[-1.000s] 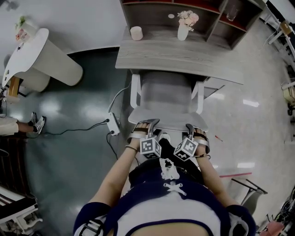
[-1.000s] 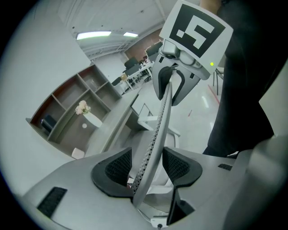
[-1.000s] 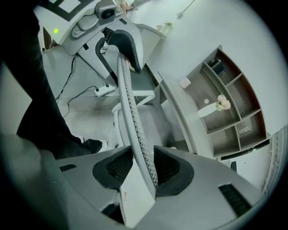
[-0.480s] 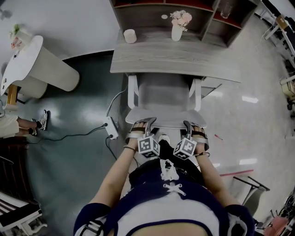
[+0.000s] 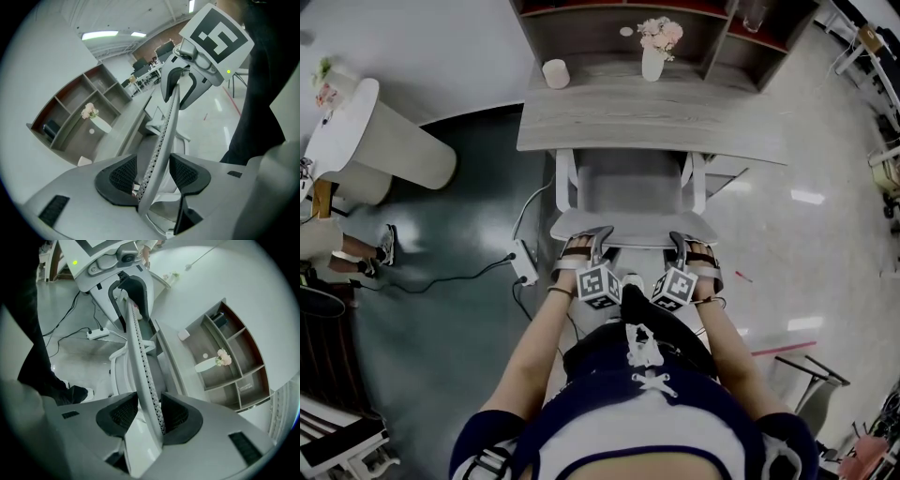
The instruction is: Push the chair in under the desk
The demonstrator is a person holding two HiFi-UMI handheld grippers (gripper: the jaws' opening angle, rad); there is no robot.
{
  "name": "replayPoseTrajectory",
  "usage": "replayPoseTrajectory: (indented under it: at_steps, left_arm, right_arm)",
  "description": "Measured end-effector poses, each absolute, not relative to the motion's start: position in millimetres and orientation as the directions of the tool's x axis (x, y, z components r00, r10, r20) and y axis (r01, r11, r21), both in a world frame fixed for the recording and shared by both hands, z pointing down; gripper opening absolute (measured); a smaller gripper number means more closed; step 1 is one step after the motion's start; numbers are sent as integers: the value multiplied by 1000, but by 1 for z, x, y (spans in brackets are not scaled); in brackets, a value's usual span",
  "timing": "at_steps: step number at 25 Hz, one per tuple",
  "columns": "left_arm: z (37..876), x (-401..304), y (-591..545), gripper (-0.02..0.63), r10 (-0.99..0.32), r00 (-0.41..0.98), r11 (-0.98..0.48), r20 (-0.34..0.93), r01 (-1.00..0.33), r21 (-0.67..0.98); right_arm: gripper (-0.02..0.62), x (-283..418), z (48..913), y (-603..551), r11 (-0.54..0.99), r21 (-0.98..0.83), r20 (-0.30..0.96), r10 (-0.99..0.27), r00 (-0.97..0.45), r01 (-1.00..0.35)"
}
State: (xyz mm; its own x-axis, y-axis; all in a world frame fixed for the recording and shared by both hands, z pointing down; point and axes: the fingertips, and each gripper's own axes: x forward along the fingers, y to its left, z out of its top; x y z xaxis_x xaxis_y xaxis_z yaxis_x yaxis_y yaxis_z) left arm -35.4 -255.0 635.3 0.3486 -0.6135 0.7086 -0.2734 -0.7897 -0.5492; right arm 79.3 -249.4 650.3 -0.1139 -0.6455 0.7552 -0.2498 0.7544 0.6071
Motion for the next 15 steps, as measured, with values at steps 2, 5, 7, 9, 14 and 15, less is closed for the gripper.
replayPoseTrajectory:
  at_steps: [2,5,7,9,14,15]
  left_arm:
    - [635,-35,-263,222,-613,347,-790,710,-273,-549]
    - [636,-34,-274,221,-614,342,-789,711,-274,-550]
    - [636,-33,-282,221,-616,340,-788,711,-274,-552]
    - [636,-33,-290,219,-617,338,-787,711,-272,-554]
    - [635,-30,-311,218,-623,333,-783,708,-270,-561]
    - [635,-30,-315,218,-624,331,-781,708,-271,-563]
  right_arm:
    - [133,80,650,-258,753,609,754,-647,-114,-251]
    - [133,80,650,-269,750,613,750,-652,-115,-250]
    - [135,81,648,-277,743,622,742,-660,-115,-248]
    - [135,82,649,-285,738,628,736,-666,-117,-246]
    - [137,84,649,-307,734,635,730,-672,-123,-240]
    - [137,85,649,-312,735,635,730,-672,-125,-239]
